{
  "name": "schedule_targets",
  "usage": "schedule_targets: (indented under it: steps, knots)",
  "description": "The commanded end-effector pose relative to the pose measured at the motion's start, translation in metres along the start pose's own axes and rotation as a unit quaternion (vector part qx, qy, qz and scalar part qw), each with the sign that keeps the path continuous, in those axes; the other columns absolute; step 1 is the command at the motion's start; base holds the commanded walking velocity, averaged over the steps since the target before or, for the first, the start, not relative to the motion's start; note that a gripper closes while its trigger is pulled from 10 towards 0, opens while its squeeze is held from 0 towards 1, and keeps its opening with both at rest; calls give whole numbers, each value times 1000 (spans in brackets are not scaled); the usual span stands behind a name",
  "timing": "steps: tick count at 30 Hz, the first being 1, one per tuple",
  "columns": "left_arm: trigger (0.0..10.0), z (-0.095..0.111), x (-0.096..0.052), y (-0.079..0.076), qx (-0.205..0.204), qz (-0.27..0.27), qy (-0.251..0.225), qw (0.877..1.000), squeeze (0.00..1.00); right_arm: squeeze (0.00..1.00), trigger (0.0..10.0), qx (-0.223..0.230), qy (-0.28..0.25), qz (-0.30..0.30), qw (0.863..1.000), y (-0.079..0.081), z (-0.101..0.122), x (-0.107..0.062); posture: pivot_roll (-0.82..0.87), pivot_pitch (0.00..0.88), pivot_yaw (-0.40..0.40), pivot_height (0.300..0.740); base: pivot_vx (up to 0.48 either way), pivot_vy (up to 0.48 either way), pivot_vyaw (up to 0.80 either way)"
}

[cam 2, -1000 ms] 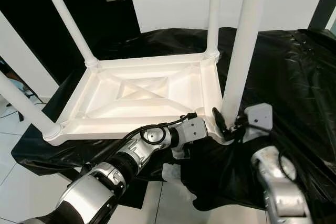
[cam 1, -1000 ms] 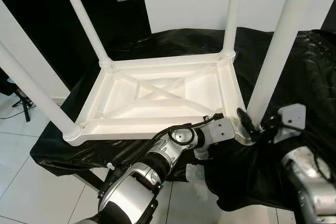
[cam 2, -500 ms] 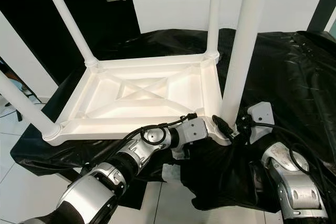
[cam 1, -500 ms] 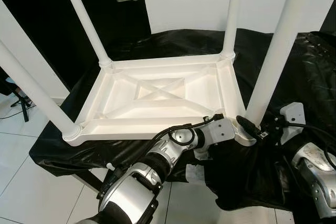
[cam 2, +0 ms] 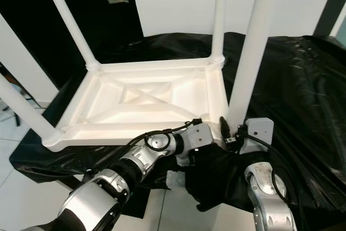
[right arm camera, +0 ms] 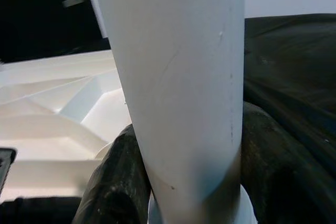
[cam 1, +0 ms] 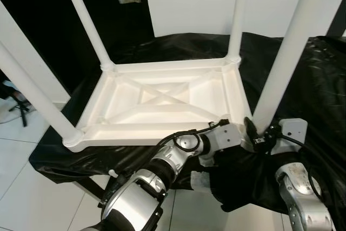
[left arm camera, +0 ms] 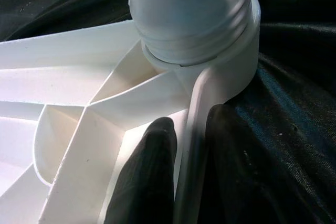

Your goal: Building children table

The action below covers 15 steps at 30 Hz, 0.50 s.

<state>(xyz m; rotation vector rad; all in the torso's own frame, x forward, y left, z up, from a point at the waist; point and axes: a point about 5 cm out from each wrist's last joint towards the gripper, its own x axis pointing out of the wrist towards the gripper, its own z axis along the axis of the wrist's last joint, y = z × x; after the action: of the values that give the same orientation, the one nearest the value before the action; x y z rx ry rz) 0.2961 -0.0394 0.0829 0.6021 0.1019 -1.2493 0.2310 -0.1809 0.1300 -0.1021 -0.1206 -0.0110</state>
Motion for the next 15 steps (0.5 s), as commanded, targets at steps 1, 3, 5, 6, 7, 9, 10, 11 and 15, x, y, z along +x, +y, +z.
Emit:
schedule_targets:
  steps: [1, 3, 5, 6, 7, 9, 10, 11, 15]
  knots:
    - [10000, -34, 6, -34, -49, -1, 86, 995, 0, 0, 0, -5, 17, -36, 999, -2, -10, -5, 10, 0, 91, 740, 0, 0, 0]
    - [10000, -35, 6, -34, -49, -2, 87, 995, 0, 0, 0, -9, 3, -60, 998, -5, -6, -5, 9, 0, 92, 740, 0, 0, 0]
    - [10000, -35, 6, -34, -49, -2, 87, 995, 0, 0, 0, -11, -2, -69, 998, -6, -5, -5, 9, 0, 92, 740, 0, 0, 0]
    - [10000, -36, 5, -35, -48, -3, 88, 995, 0, 0, 0, -12, -3, -73, 997, -5, -5, -5, 9, 0, 93, 740, 0, 0, 0]
    - [10000, -36, 5, -35, -48, -3, 88, 995, 0, 0, 0, -12, -3, -73, 997, -5, -5, -5, 9, 0, 93, 740, 0, 0, 0]
    - [10000, -37, 5, -36, -48, -3, 89, 995, 0, 0, 0, -14, -2, -79, 997, -5, -5, -5, 9, 0, 95, 740, 0, 0, 0]
    - [10000, -37, 5, -36, -48, -4, 90, 995, 0, 0, 0, -15, 0, -79, 997, -4, -5, -5, 8, 0, 96, 740, 0, 0, 0]
    - [10000, -38, 5, -36, -47, -4, 90, 995, 0, 0, 0, -15, 1, -78, 997, -3, -5, -5, 8, 0, 96, 740, 0, 0, 0]
    - [10000, -37, 5, -36, -47, -4, 90, 995, 0, 1000, 10000, -12, 0, -55, 998, 1, -5, -4, 6, 0, 98, 740, 0, 0, 0]
